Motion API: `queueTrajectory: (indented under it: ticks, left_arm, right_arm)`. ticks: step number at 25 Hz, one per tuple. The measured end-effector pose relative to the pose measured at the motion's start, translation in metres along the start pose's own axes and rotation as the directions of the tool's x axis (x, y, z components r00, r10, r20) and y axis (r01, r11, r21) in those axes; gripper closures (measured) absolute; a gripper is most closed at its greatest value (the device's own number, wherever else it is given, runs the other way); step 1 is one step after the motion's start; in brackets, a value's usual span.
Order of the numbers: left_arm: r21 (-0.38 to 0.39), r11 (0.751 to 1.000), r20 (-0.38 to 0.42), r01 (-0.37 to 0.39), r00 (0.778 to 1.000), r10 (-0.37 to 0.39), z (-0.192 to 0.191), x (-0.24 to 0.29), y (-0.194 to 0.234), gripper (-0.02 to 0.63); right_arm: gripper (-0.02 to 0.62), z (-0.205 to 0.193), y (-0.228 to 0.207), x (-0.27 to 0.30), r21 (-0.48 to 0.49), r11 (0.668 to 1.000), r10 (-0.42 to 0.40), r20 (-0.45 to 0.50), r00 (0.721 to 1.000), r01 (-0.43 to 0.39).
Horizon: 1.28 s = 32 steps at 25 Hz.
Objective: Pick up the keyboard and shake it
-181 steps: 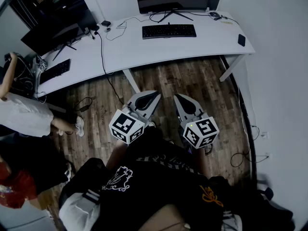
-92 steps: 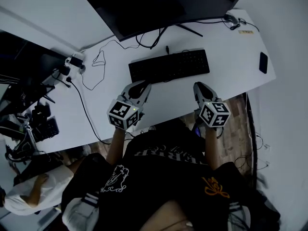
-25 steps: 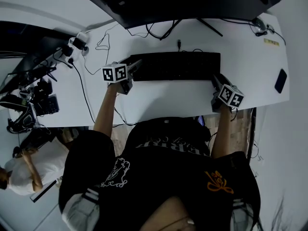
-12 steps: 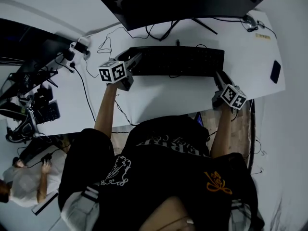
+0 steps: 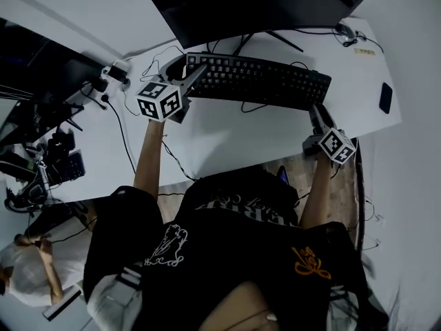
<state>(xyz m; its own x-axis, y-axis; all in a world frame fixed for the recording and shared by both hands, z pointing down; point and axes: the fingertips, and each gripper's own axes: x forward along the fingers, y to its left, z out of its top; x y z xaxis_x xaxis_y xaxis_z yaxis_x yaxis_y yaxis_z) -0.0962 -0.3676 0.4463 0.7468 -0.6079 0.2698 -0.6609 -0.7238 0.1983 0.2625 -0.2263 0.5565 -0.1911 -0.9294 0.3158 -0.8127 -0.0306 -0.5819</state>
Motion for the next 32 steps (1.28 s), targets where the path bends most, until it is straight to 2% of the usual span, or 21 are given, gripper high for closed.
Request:
queueTrajectory:
  ticks: [3, 8, 15, 21, 26, 30, 32]
  left_arm:
    - [0.099, 0.995, 0.047, 0.006, 0.999, -0.011, 0.023, -0.009, -0.012, 0.345]
    - [0.216, 0.976, 0.115, 0.01, 0.993, -0.035, 0.051, -0.024, -0.029, 0.345]
    - [0.387, 0.922, 0.154, 0.021, 0.984, -0.087, 0.068, -0.03, -0.065, 0.345]
    - [0.477, 0.877, 0.152, 0.05, 0.979, -0.138, 0.064, -0.028, -0.083, 0.347]
    - [0.497, 0.865, 0.148, 0.075, 0.974, -0.169, 0.051, -0.023, -0.099, 0.347]
    - [0.559, 0.826, 0.173, 0.07, 0.965, -0.199, 0.053, -0.022, -0.111, 0.347]
    - [0.559, 0.826, 0.171, 0.069, 0.965, -0.197, 0.052, -0.019, -0.11, 0.348]
  right_arm:
    - [0.362, 0.004, 0.007, -0.006, 0.018, 0.999, 0.031, 0.049, 0.998, -0.032]
    - [0.362, 0.007, 0.014, -0.013, 0.012, 0.996, 0.086, 0.104, 0.991, -0.088]
    - [0.364, 0.006, 0.005, -0.027, 0.008, 0.994, 0.107, 0.159, 0.981, -0.109]
    - [0.365, -0.009, -0.007, -0.039, -0.015, 0.994, 0.109, 0.135, 0.985, -0.108]
    - [0.368, -0.03, -0.022, -0.051, 0.006, 0.997, 0.075, 0.12, 0.99, -0.076]
    - [0.374, -0.032, -0.027, -0.056, -0.035, 0.999, 0.042, 0.11, 0.993, -0.039]
    - [0.374, -0.033, -0.029, -0.054, -0.045, 0.999, 0.035, 0.098, 0.995, -0.031]
